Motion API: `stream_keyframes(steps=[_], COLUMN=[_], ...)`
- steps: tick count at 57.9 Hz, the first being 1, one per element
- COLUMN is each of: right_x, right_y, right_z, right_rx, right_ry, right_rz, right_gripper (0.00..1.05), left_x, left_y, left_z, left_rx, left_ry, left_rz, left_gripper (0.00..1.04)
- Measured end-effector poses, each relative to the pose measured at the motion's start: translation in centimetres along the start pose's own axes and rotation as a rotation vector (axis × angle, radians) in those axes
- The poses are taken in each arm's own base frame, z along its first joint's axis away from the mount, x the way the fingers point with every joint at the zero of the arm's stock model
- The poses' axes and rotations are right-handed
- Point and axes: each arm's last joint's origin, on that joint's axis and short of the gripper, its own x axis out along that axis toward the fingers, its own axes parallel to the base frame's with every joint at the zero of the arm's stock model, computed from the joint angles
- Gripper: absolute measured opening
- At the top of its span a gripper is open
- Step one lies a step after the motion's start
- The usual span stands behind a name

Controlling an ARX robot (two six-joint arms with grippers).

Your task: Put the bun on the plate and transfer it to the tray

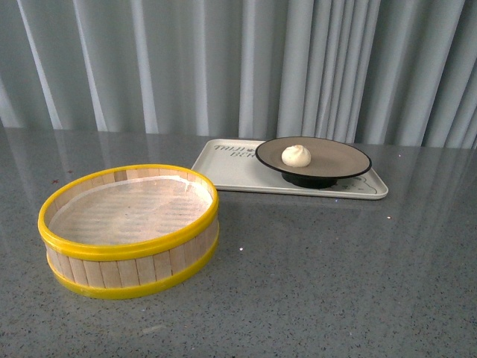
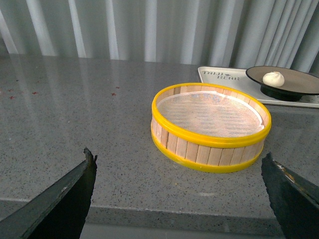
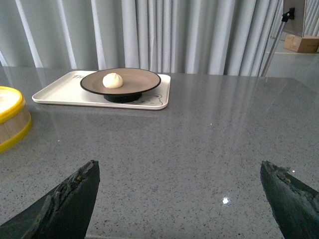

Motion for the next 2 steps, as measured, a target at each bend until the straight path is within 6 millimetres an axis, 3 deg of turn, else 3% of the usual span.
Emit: stream_keyframes(steps=[2], right_x=[0.0], right_y=[0.0], right_z=[0.0], right_rx=[0.0], right_ry=[0.0], right_rz=[0.0], right_gripper=[0.96], left_x=[0.0], left_y=[0.0], left_z=[0.0], left_rx=[0.0], left_ry=[0.0], left_rz=[0.0], left_gripper=[0.98])
